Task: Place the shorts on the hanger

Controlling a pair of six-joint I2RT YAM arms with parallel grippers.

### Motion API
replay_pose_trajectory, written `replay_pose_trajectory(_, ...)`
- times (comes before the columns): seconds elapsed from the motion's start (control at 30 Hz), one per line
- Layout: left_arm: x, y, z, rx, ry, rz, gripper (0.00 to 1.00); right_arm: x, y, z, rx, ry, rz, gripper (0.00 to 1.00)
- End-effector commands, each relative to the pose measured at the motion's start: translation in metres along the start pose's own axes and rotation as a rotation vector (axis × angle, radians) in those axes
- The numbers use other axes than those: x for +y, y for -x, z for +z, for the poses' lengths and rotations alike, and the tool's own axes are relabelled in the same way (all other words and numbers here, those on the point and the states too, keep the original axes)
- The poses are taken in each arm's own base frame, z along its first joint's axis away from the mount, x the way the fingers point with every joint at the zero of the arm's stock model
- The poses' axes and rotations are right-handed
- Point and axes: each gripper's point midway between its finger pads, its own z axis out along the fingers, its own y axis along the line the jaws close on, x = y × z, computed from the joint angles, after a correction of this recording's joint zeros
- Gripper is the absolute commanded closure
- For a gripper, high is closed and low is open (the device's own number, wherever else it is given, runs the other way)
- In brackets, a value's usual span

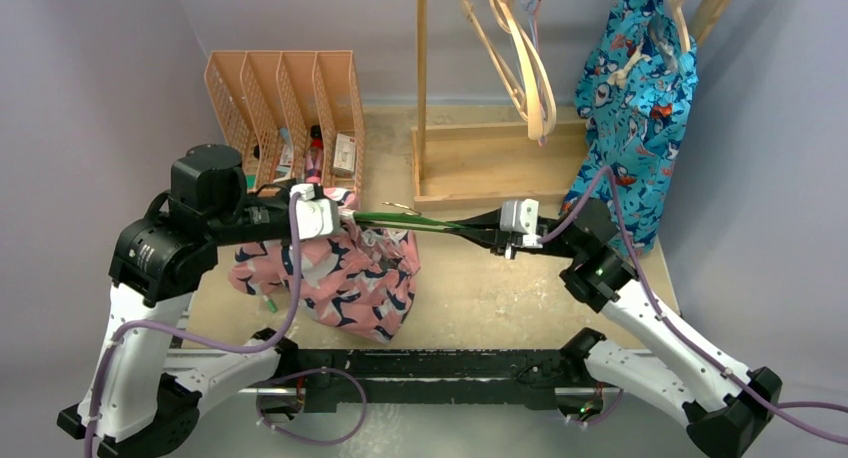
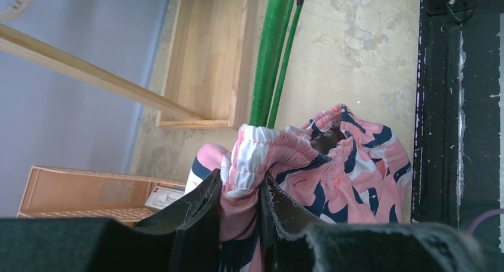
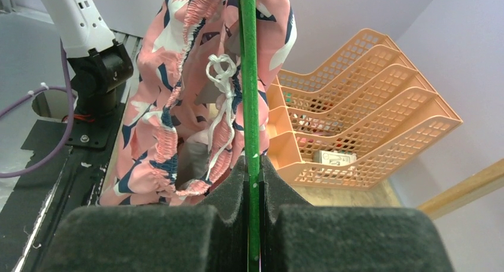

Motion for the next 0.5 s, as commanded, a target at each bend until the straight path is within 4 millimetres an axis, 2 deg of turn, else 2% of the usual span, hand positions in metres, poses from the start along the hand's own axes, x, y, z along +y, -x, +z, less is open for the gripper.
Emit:
replay_pose_trajectory(0.0, -0.009, 0.009, 0.019, -0.077, -0.115, -0.025, 0.78, -0.01, 0.073, 0.004, -0.183, 0.01, -0.198, 1.0)
replay_pose_trajectory(0.17, -0.014, 0.002, 0.03, -0.076, -0.167, -0.053, 0.77, -0.006, 0.068, 0.007, -0.208, 0.028, -0.203, 1.0)
replay_pose_trajectory(0.33, -0.013, 0.013, 0.034, -0.124, -0.201, -0.052, 0.78, -0.013, 0.073, 0.015, -0.211, 0.042, -0.209, 1.0)
replay_pose_trajectory(0.4, -0.011, 0.012, 0.033, -0.116, -0.191, -0.054, 0.84, -0.013, 0.074, 0.016, -0.211, 0.049, -0.21, 1.0)
replay_pose_trajectory(0.47, -0.01, 0.009, 0.032, -0.098, -0.174, -0.059, 0.95, -0.012, 0.072, 0.016, -0.205, 0.05, -0.205, 1.0)
